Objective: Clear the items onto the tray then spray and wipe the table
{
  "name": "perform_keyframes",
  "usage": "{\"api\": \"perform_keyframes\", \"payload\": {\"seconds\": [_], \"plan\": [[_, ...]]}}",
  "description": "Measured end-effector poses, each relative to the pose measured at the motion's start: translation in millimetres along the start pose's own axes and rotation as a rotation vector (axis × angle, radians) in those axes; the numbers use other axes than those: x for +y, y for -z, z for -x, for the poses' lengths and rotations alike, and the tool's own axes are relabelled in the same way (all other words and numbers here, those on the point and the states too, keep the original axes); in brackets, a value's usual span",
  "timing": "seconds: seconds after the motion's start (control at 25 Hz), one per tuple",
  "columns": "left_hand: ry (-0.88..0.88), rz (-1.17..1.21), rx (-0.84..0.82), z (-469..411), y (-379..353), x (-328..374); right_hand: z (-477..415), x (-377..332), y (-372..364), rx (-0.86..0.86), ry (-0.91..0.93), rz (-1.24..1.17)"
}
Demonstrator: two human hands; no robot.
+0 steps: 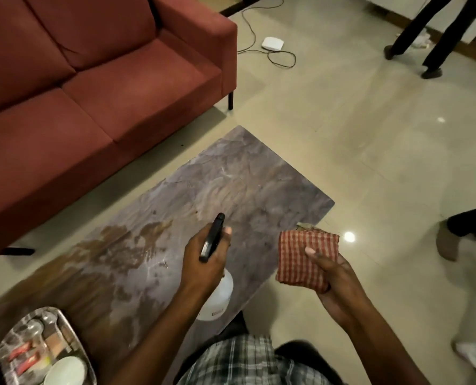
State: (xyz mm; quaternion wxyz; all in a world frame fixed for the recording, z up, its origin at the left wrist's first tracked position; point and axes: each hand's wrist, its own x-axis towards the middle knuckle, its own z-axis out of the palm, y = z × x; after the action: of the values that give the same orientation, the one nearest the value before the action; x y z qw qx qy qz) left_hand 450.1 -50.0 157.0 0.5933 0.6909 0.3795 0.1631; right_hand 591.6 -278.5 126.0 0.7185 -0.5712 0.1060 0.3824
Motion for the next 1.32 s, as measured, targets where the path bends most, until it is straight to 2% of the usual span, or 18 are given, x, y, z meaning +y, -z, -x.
{"api": "perform_keyframes", "payload": {"seconds": [0.12, 0.24, 0.44, 0.56, 0.72, 0.88, 1.0, 1.12, 1.2, 1.24, 1.32], "plan": [[0.027, -0.011, 0.035, -60.9, -30.2, 18.0, -71.2, -46.3, -2.0, -0.069, -0.017, 0.015], [0.082, 0.002, 0.107, -128.5, -66.4, 21.8, -152.1, -85.1, -5.3, -0.046, -0.061, 0.111], [0.222, -0.115, 0.197, -247.6, -135.9, -10.9, -303.4, -121.5, 5.3, -0.04, -0.147, 0.42], [0.289, -0.133, 0.249, -319.2, -177.3, -45.8, -396.4, -132.2, 14.5, -0.168, -0.117, 0.545], [0.351, -0.094, 0.3, -387.2, -215.4, -81.7, -489.9, -131.2, 25.3, -0.232, -0.063, 0.62], [0.419, -0.097, 0.383, -420.9, -232.4, -110.6, -553.3, -124.1, 22.1, -0.266, 0.018, 0.626], [0.409, -0.084, 0.341, -420.5, -236.4, -115.9, -594.7, -126.7, 0.8, -0.256, 0.122, 0.672], [0.385, -0.097, 0.327, -409.0, -234.8, -122.4, -643.4, -118.3, -51.0, -0.296, 0.403, 0.928], [0.396, -0.096, 0.353, -401.1, -231.5, -129.9, -683.2, -97.5, -97.7, -0.356, 0.625, 1.229], [0.403, -0.09, 0.364, -397.7, -230.0, -133.6, -700.2, -82.5, -122.6, -0.397, 0.692, 1.413], [0.419, -0.073, 0.381, -392.4, -227.8, -137.6, -714.9, -49.2, -158.9, -0.48, 0.701, 1.723]]}}
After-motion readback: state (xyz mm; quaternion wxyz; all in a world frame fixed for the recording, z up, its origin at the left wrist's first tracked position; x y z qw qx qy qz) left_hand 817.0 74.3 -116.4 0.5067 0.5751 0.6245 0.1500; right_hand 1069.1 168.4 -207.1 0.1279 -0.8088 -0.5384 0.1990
